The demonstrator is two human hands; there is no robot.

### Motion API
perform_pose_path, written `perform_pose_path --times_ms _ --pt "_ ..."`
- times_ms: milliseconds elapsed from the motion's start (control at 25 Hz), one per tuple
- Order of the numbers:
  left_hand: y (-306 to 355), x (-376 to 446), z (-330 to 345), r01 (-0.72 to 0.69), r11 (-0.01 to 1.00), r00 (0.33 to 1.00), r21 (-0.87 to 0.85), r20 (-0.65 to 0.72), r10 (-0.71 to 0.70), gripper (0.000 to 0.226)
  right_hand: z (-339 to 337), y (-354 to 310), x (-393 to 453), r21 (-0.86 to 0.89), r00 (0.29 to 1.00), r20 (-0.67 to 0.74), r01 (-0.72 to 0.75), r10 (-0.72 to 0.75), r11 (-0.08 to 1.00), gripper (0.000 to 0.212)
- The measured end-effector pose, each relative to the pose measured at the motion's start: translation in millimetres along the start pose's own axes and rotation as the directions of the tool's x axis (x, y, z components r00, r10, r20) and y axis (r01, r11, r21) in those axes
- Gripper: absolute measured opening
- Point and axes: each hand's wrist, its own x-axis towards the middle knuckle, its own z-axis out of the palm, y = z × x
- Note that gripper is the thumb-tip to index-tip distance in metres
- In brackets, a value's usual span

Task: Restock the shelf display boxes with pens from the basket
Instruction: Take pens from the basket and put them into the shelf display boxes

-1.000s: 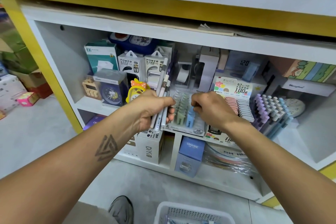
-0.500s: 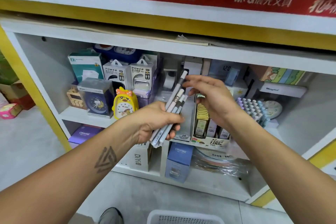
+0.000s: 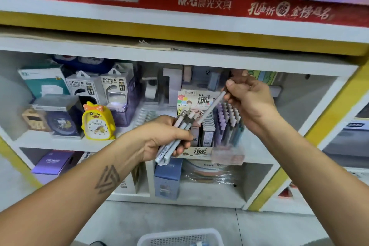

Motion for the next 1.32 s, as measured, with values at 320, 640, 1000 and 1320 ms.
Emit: perform_pose_path --times_ms 320,640,1000,1320 --pt "6 18 47 -0.070 0.984 0.997 -0.165 0.002 0.071 0.016 -50 -2 -13 -0.124 0.996 0.076 -0.041 0.051 0.991 0.015" --pt "8 31 61 -0.064 0.978 0.996 -0.200 -0.066 0.052 0.015 -80 -9 -12 -0.368 0.989 0.092 0.143 -0.117 0.919 0.005" --pt "7 30 59 0.110 0.943 0.994 -0.313 0.032 -0.105 0.019 -73 22 -26 -0.782 0.906 0.411 0.408 -0.104 0.470 0.008" --pt "4 30 59 0.055 0.964 0.997 -0.262 -0.030 -0.065 0.013 -67 20 -28 -0.753 0.893 0.448 0.394 -0.027 0.528 0.015"
